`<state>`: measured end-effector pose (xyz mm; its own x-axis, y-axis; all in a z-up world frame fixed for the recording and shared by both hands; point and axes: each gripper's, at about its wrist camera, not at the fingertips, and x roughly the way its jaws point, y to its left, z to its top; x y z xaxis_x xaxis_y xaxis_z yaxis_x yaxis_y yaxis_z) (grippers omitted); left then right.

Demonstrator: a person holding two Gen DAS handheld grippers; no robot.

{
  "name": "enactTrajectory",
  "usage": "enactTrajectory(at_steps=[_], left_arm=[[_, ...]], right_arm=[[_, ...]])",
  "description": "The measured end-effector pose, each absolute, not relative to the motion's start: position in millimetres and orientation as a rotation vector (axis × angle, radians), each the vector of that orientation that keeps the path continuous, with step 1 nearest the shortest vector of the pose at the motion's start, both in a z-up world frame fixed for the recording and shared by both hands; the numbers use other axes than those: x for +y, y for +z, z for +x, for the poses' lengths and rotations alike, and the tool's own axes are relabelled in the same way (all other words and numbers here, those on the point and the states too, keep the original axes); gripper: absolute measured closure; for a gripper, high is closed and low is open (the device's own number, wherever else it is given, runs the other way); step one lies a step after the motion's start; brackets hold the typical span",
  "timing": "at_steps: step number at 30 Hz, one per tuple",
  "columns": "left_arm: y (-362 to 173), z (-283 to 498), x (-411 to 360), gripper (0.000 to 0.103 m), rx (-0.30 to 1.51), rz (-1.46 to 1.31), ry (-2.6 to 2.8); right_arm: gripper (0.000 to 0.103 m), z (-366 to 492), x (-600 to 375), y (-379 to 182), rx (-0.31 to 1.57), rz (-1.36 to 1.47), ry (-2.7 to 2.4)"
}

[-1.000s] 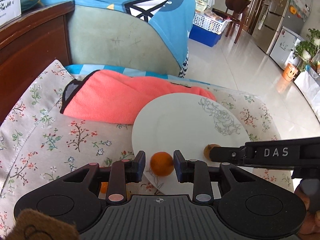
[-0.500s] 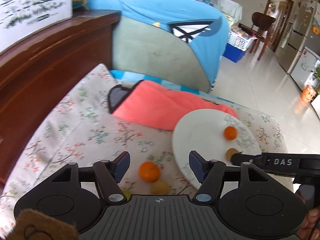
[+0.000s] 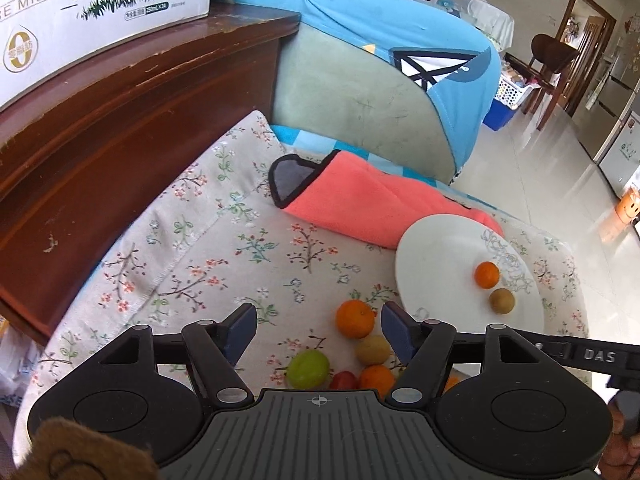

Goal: Organize fruits
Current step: 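Open the left gripper to drop the orange while the right gripper releases the brown fruit onto the plate, then grasp another orange from the pile with the left gripper while the right gripper approaches a green fruit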

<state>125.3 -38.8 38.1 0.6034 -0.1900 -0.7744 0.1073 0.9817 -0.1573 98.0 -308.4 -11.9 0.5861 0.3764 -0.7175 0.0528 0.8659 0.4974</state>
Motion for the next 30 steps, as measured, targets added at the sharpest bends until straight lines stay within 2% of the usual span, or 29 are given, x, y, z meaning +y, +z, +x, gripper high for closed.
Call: enactTrajectory(at_steps=[8, 23, 30], left_arm=[[28, 122, -14, 0.034, 0.942, -0.085, -0.132], [8, 107, -6, 0.034, 1.014, -0.045, -0.191], [5, 105, -6, 0.034, 1.019, -0.024, -0.208]], right_arm=[[0.068, 75, -283, 0, 0.898, 0.435, 0.263], [0.068, 27, -215, -22, 0.959, 0.251, 0.373], [0.063, 29, -196, -27, 0.958, 0.171, 0.352]])
